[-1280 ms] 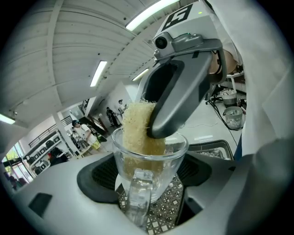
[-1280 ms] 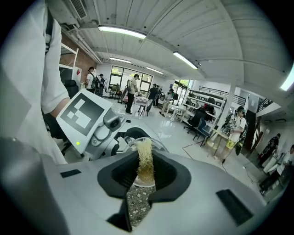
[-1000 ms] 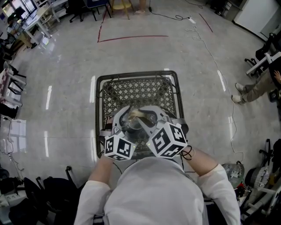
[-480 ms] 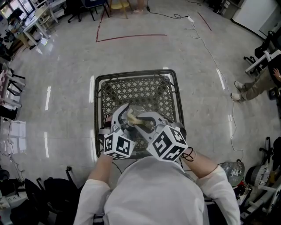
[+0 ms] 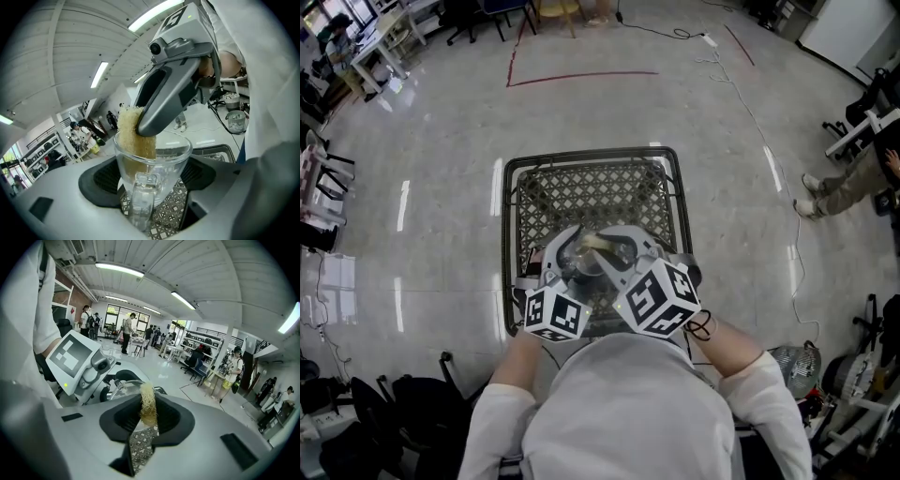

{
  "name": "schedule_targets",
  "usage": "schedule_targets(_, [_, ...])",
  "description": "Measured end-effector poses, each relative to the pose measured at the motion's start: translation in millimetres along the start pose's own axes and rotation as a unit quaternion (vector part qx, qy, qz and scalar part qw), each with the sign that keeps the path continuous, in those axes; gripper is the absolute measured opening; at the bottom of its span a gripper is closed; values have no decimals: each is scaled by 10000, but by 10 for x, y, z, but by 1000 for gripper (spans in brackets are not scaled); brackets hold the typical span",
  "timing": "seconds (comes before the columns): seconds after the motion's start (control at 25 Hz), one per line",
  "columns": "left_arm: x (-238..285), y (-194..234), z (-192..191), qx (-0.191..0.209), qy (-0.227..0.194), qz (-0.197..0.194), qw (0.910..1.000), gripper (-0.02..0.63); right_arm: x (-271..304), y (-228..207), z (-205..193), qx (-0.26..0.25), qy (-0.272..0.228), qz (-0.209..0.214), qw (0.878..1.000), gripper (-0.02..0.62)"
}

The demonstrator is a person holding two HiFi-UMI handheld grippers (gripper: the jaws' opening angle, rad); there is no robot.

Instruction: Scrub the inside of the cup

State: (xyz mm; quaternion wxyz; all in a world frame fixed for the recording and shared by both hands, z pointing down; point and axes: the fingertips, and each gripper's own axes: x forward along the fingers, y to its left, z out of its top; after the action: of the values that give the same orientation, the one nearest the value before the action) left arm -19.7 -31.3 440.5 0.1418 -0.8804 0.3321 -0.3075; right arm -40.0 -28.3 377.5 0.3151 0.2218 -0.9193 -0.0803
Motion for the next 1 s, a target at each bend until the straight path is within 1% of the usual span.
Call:
schedule_targets(0.08, [-5, 16, 2, -43, -25, 16, 10000, 379, -26, -15, -27, 75, -7, -36, 10000, 86])
schedule_targets(0.16, [-8, 32, -5, -91, -45, 28, 9999, 379, -59, -4, -49, 258, -53, -6, 9997, 86])
schedule_targets(0.24, [-2, 55, -25, -181, -62, 40, 9998, 379, -84, 20, -67, 579, -148, 97, 9982, 86])
schedule_targets(0.32, [15, 79, -33, -298, -89, 46, 9995, 379, -112, 45, -76, 993, -317, 256, 9942, 86])
schedule_targets(0.44, [43, 87, -13, -378, -133, 45, 9992, 379, -153, 89, -75, 1531, -616, 455, 9852, 86])
schedule_targets(0.56, [56, 92, -3, -495, -192, 18, 9986, 379, -155, 101, -76, 1892, -869, 487, 9769, 86])
schedule_targets(0.68, [59, 98, 0, -691, -272, -19, 9972, 379, -169, 62, -56, 2145, -1139, 398, 9692, 86])
schedule_targets(0.76, [67, 101, -5, -851, -321, -48, 9958, 379, -191, 17, -63, 2365, -1340, 311, 9619, 86])
schedule_targets(1.0, [145, 80, -32, -1414, -517, -218, 9884, 379, -252, -124, -167, 2952, -1729, 92, 9396, 86])
